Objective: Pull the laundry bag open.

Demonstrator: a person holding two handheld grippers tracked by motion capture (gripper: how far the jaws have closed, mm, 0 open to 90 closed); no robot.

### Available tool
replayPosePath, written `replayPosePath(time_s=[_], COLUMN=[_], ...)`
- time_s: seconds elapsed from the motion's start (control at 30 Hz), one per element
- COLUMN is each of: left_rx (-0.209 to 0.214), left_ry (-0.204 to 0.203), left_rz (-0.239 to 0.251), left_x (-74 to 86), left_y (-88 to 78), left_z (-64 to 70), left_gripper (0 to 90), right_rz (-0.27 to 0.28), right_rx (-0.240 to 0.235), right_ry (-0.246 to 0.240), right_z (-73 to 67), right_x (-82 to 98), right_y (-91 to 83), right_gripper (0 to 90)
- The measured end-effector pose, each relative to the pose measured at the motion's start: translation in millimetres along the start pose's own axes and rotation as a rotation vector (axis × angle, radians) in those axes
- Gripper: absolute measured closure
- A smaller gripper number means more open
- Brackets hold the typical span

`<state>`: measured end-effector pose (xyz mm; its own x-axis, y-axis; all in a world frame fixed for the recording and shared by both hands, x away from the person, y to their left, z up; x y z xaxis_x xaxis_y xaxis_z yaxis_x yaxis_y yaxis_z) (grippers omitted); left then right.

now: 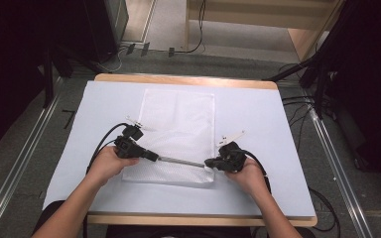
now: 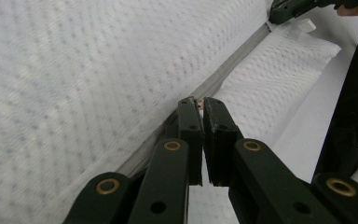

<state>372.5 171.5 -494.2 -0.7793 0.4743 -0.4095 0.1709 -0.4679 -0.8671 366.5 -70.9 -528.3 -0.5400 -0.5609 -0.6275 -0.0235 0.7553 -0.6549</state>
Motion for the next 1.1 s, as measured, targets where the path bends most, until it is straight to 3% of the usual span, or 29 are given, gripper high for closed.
replayPosePath(time_s=[0.1, 0.57, 0.73, 0.9, 1.1], left_rx=[0.007, 0.01, 0.007, 0.011, 0.005], left_ry=[0.0, -0.016, -0.041, -0.025, -0.056], left_rz=[0.023, 0.0, 0.001, 0.017, 0.014], left_x=[-0.4, 8.3, 10.4, 11.7, 16.7], left_y=[-3.7, -5.2, -8.3, -14.5, -20.3], left_z=[-1.5, -8.4, -14.9, -16.2, -27.8], left_gripper=[88.0, 88.0, 88.0, 88.0, 87.9], right_rz=[0.0, -0.003, -0.001, -0.001, -0.001], right_rx=[-0.006, -0.009, -0.012, -0.017, -0.021], right_ry=[0.001, 0.001, 0.001, 0.004, 0.003], right_z=[0.1, 0.3, 0.9, 1.1, 1.3], right_x=[0.2, 0.0, 0.0, 0.2, 0.3], right_y=[-0.1, -0.1, -0.2, -0.3, -0.4], right_gripper=[90.0, 90.0, 90.0, 90.0, 90.0])
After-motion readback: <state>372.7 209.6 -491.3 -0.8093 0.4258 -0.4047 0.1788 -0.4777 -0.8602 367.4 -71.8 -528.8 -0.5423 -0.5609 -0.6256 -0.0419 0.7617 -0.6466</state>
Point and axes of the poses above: each handheld gripper's, and its own axes: y roughly forward along the jaws, x roughly out of its underside, z roughly to its right, the point moved 8 cm from there along y, roughly forward along the jaws, and after that the axes turned 14 degrees about -x, right-handed, at the moved point
